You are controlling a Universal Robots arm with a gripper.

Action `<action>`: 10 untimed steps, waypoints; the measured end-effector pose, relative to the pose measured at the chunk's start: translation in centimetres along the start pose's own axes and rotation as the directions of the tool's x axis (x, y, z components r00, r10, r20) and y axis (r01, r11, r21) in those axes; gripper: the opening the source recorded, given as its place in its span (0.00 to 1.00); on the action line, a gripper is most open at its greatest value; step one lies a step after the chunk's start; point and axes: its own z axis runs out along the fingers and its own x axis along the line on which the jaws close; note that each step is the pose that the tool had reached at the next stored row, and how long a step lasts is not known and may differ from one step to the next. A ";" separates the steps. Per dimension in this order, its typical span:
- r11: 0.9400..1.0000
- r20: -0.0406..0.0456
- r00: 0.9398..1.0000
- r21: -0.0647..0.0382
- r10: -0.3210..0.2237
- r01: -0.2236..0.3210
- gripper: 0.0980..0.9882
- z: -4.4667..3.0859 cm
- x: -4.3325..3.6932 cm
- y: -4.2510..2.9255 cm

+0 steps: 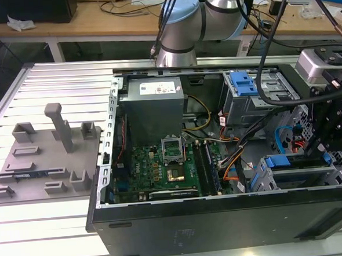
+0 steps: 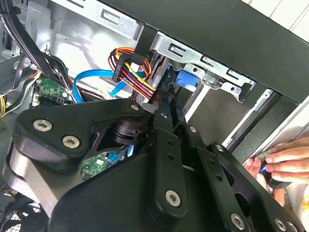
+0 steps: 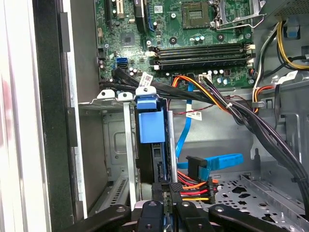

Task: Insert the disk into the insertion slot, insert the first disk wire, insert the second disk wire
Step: 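Insert the first disk wire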

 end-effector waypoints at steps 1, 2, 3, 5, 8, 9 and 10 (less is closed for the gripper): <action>1.000 0.000 1.000 0.000 0.000 0.000 0.08 -0.11 0.01 0.00; 1.000 -0.002 1.000 0.000 0.000 0.000 0.08 -0.26 0.01 0.00; 1.000 -0.002 1.000 0.000 0.000 0.000 0.08 -0.32 0.01 0.00; 1.000 -0.003 1.000 0.000 0.000 0.000 0.08 -0.35 0.01 0.00; 1.000 -0.005 1.000 0.001 0.000 0.000 0.08 -0.35 0.01 0.00; 1.000 -0.005 1.000 0.001 0.000 0.000 0.08 -0.35 0.01 0.00; 1.000 -0.005 1.000 0.001 0.000 0.000 0.08 -0.35 -0.01 0.00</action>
